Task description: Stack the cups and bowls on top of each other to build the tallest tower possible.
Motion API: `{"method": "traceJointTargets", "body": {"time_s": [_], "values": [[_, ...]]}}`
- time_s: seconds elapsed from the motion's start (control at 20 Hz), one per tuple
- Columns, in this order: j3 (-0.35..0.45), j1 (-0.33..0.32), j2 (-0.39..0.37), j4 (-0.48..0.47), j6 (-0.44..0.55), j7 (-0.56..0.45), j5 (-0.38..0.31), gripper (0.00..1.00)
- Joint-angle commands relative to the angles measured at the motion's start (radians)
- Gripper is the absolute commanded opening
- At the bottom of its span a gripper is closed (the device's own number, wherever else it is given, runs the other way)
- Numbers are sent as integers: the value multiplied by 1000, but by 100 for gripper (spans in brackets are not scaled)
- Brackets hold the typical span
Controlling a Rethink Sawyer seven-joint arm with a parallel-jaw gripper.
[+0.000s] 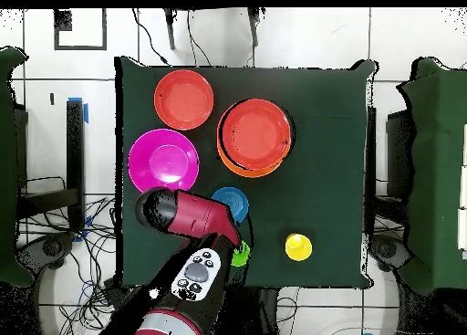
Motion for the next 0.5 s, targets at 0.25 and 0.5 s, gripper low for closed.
{"method": "traceJointTargets", "body": {"time_s": [0.25,0.5], "values": [[127,-33,65,67,-118,67,-72,100],[133,-35,70,74,-130,70,-77,100]]}}
